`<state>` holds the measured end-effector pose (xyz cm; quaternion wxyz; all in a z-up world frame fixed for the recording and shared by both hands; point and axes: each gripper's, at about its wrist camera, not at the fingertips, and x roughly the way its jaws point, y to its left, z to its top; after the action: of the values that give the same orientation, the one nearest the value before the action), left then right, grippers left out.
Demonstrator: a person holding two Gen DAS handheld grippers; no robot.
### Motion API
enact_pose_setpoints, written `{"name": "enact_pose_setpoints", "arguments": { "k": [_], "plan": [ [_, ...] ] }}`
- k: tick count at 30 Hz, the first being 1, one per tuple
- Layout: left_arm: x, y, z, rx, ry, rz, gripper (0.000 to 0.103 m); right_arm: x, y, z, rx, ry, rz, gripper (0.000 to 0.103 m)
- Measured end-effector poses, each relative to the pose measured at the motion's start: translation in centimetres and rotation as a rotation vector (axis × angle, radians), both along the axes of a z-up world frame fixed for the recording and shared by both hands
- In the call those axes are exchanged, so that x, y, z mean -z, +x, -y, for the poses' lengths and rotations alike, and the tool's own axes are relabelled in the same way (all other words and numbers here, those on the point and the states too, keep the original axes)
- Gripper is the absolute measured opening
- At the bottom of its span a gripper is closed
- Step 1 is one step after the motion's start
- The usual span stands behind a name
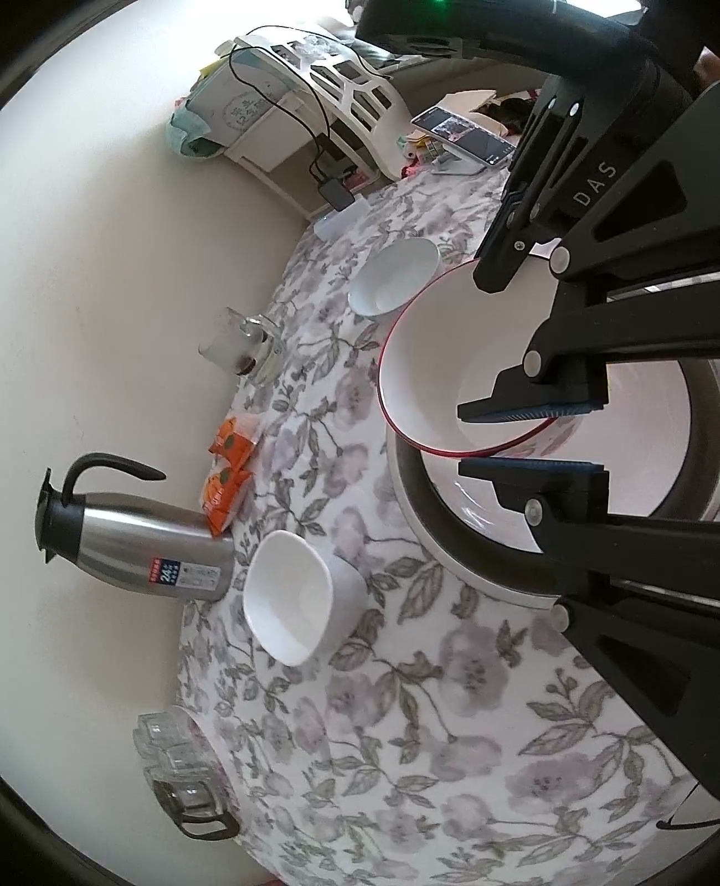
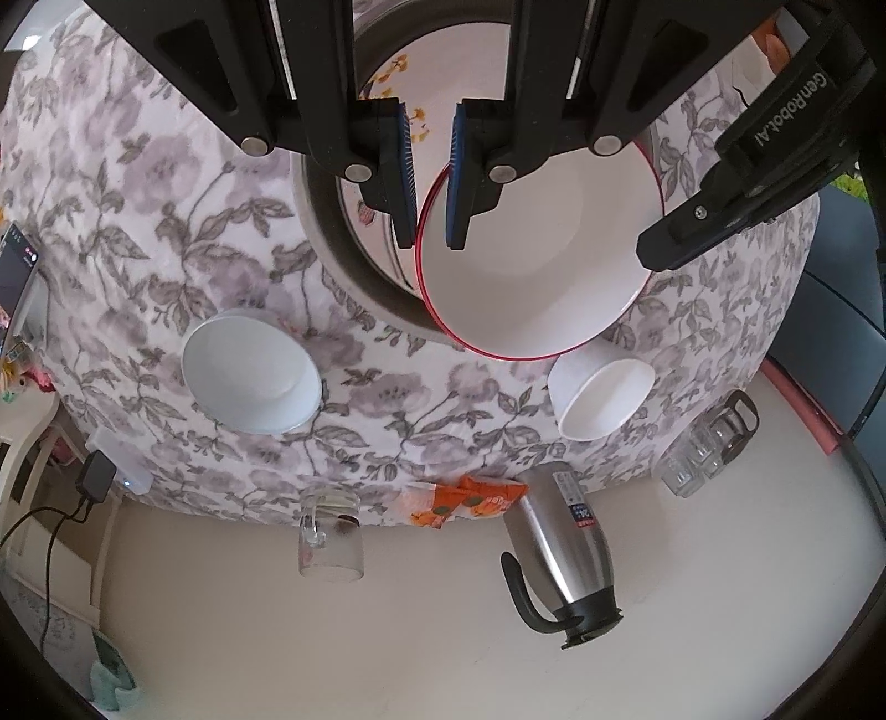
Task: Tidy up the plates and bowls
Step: 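Lower the strawberry-print bowl onto the plate inside the basin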
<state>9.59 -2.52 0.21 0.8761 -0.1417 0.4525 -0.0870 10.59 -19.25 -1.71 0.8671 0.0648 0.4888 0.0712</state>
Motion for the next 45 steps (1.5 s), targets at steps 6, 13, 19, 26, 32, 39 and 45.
{"name": "enact_pose_setpoints", "arguments": {
  "k": [6,13,19,26,32,39,45],
  "plan": [
    [0.5,-0.1,-0.1,0.002,0.014,-0.016,0.012,0.7,-0.5,0.0,0.033,0.029,-0.007,0.012],
    [0.8,0.0,0.1,0.009,0.042,-0.026,0.012,1.7,-1.0,-0.5,0.057,0.012,0.007,0.012],
    [1.2,0.3,0.1,0.017,0.04,-0.042,0.012,2.0,-1.4,-0.1,0.091,0.047,0.036,0.012],
    [1.6,0.4,0.4,0.025,0.051,-0.051,0.012,2.1,-2.0,0.2,0.101,0.067,0.072,0.012],
    [1.9,0.5,0.7,0.036,0.058,-0.06,0.012,2.6,-1.9,0.5,0.107,0.068,0.071,0.012],
    [2.4,0.7,0.7,0.041,0.062,-0.074,0.012,2.6,-2.0,0.4,0.107,0.061,0.081,0.012],
    [2.4,0.8,0.7,0.042,0.065,-0.075,0.012,2.6,-2.0,0.4,0.107,0.061,0.081,0.012]
  ]
}}
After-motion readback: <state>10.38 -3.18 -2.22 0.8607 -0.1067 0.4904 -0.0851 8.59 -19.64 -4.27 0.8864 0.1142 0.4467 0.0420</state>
